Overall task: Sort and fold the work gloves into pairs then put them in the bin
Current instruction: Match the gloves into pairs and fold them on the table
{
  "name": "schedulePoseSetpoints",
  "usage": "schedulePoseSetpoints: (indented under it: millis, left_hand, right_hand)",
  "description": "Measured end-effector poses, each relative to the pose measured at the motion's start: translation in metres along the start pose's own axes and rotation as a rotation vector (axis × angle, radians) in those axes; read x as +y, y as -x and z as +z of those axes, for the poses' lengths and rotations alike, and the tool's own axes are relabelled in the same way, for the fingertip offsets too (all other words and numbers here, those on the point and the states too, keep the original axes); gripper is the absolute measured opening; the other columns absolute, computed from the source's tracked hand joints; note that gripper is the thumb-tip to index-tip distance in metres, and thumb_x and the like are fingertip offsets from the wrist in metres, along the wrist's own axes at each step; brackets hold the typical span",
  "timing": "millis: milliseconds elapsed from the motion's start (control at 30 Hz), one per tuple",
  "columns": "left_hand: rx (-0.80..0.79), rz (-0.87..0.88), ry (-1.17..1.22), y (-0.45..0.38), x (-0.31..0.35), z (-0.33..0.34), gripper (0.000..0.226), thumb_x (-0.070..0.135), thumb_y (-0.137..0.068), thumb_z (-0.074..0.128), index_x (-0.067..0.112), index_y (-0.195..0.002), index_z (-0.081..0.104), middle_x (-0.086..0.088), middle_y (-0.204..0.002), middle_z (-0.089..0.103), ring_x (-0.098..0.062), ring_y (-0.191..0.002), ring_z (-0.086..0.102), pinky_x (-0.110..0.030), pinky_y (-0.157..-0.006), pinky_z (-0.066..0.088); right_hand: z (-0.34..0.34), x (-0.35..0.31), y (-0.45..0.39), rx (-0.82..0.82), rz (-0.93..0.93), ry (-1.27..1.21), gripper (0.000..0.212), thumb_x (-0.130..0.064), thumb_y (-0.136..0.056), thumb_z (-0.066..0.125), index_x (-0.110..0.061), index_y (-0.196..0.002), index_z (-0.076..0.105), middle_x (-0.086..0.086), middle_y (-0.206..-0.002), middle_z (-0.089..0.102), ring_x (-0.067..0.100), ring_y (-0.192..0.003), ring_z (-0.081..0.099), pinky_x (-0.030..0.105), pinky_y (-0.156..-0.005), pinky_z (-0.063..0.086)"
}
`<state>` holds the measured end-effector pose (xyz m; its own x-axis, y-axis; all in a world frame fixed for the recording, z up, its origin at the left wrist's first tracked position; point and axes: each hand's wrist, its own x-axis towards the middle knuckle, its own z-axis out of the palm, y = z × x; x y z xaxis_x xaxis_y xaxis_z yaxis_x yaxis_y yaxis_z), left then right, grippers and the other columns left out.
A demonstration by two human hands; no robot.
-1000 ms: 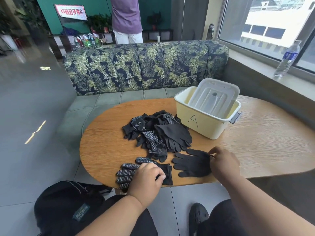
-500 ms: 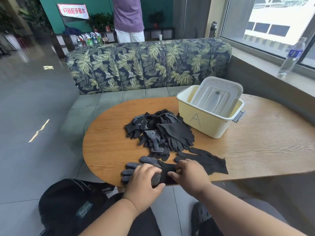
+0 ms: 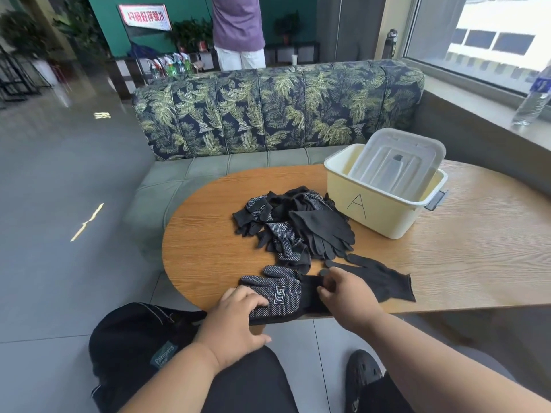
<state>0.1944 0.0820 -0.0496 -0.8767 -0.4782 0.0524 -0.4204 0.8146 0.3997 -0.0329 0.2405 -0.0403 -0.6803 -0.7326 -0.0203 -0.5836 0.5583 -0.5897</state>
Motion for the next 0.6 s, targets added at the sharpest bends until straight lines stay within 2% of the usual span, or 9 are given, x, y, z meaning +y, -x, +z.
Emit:
schedulePoseSetpoints:
  millis: [167,300,400,500,600]
  left_hand:
    - [0.09,0.027,0.004,-0.002,0.0,0.005,0.029,0.04,-0.086,0.072,0.036,-0.115,0.071,0.027,-0.117,0.056,0.0,-0.114,0.045,-0.023,-0.103,0.042]
    - [0.113,0.024,-0.006,-0.004,-0.003,0.005,0.032,0.035,-0.093,0.069,0.03,-0.125,0.072,0.02,-0.124,0.063,-0.005,-0.119,0.051,-0.013,-0.1,0.031]
    - [0.12,0.011,-0.055,-0.006,-0.006,0.006,0.023,0.028,-0.089,0.077,0.028,-0.112,0.079,0.018,-0.114,0.069,-0.009,-0.111,0.058,-0.015,-0.093,0.039]
    - [0.185,0.006,-0.092,-0.005,-0.012,0.009,0.025,0.02,-0.07,0.092,0.031,-0.091,0.081,0.021,-0.093,0.07,-0.004,-0.092,0.059,-0.017,-0.076,0.05]
    - [0.221,0.022,-0.097,-0.004,-0.011,0.005,0.03,0.016,-0.063,0.095,0.031,-0.083,0.08,0.022,-0.087,0.069,-0.005,-0.086,0.061,-0.02,-0.069,0.053]
  right_hand:
    - [-0.003,0.001,0.0,-0.004,0.0,-0.036,0.018,-0.029,-0.091,0.07,-0.021,-0.083,0.055,-0.007,-0.08,0.061,0.015,-0.076,0.055,0.034,-0.068,0.046]
    - [-0.003,0.003,-0.002,-0.004,0.027,-0.082,0.018,-0.027,-0.09,0.071,-0.02,-0.083,0.056,-0.006,-0.078,0.062,0.013,-0.074,0.056,0.031,-0.065,0.044]
    - [-0.004,0.004,-0.003,-0.008,0.046,-0.097,0.021,-0.026,-0.09,0.072,-0.022,-0.081,0.053,-0.007,-0.078,0.062,0.01,-0.073,0.055,0.028,-0.064,0.043]
    - [-0.004,0.006,-0.004,-0.035,0.057,-0.13,0.02,-0.022,-0.09,0.073,-0.023,-0.086,0.054,-0.007,-0.079,0.063,0.007,-0.073,0.056,0.024,-0.063,0.044]
    - [-0.003,0.007,-0.005,-0.061,0.059,-0.178,0.018,-0.02,-0.089,0.074,-0.024,-0.098,0.058,-0.008,-0.086,0.069,0.011,-0.082,0.064,0.032,-0.076,0.053]
